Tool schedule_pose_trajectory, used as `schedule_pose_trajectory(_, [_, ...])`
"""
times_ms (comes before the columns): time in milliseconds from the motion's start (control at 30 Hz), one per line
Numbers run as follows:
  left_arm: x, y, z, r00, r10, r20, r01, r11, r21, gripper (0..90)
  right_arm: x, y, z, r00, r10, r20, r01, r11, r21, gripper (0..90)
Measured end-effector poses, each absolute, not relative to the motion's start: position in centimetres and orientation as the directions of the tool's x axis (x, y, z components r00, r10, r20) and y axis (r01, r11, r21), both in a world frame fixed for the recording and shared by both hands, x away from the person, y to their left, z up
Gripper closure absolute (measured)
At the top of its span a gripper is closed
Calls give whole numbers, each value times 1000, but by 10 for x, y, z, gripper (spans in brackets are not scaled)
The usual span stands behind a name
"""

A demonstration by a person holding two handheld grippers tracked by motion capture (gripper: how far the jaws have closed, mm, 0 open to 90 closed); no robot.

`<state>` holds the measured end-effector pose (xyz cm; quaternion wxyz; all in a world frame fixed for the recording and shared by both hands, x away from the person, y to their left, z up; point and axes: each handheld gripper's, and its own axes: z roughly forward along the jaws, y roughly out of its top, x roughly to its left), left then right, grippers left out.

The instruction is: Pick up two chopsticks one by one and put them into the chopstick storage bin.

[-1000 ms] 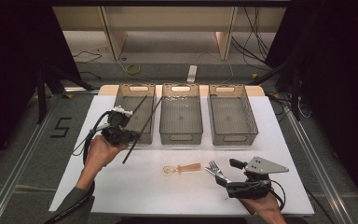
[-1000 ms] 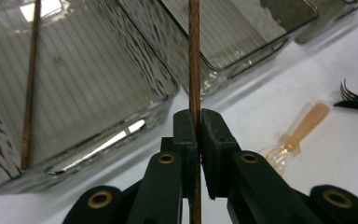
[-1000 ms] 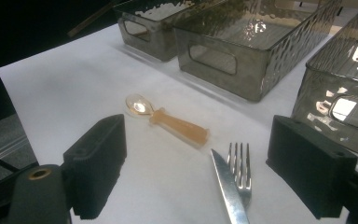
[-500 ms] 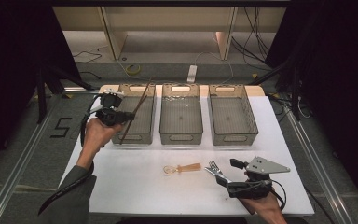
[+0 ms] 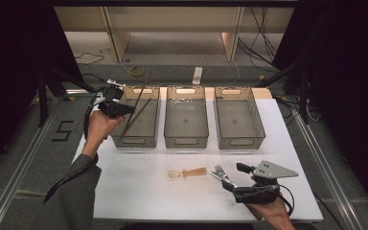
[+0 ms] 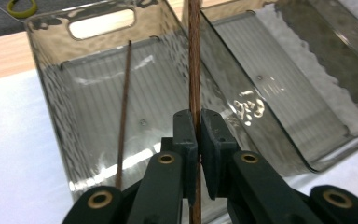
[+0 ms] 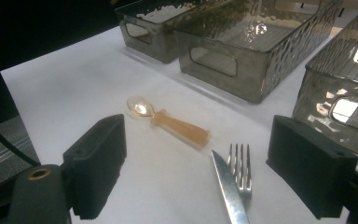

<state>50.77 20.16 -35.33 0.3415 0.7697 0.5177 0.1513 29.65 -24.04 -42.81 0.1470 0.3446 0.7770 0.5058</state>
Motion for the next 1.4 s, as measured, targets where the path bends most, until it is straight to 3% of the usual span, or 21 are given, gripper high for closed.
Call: schedule_pose_trajectory(1400, [528,219,-387,354,932,-72,709,-217,670,843,296,-239,-429,-727,676,121,386,257,886,201])
